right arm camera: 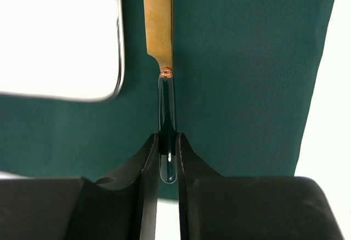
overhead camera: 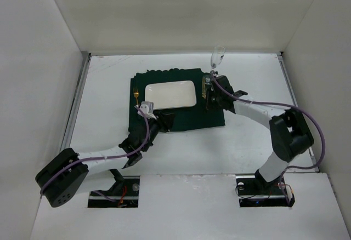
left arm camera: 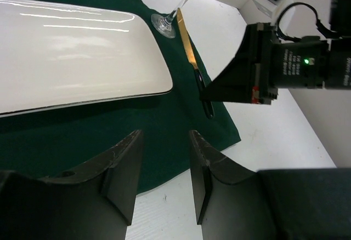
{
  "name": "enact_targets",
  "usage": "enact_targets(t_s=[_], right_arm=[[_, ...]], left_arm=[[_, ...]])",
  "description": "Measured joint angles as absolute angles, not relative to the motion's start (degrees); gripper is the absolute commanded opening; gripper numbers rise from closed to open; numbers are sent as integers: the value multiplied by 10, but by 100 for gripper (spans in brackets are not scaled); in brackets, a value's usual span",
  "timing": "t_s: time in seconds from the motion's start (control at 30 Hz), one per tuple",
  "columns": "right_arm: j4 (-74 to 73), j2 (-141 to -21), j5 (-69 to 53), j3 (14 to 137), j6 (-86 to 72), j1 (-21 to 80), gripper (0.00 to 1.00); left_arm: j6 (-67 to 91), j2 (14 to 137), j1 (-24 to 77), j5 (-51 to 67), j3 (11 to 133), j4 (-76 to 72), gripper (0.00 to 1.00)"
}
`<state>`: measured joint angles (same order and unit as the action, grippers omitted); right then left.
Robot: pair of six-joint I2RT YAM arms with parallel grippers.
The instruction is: Set the dinner table for one person
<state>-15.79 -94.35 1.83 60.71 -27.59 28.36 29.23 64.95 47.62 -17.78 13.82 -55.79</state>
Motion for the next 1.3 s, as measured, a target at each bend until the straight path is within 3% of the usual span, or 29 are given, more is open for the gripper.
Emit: enact_targets(t_s=[0.53, 0.87, 1.07, 1.2, 1.3], right_arm=[[-159, -1061, 10, 675, -252, 266, 15], [-158, -1062, 9, 678, -255, 266, 41], [-158, -1019, 13, 671, -257, 266, 44], [-136, -922, 25, 631, -261, 267, 43], [-85, -840, 48, 578, -274, 271, 27]], left_arm=[[295, 663, 470, -176, 138, -560, 36], [295, 665, 467, -175, 138, -560, 38], [294, 665, 463, -177, 138, -560, 39], [294, 665, 458, -181, 138, -559, 39], [290, 667, 453, -188, 138, -559, 40]])
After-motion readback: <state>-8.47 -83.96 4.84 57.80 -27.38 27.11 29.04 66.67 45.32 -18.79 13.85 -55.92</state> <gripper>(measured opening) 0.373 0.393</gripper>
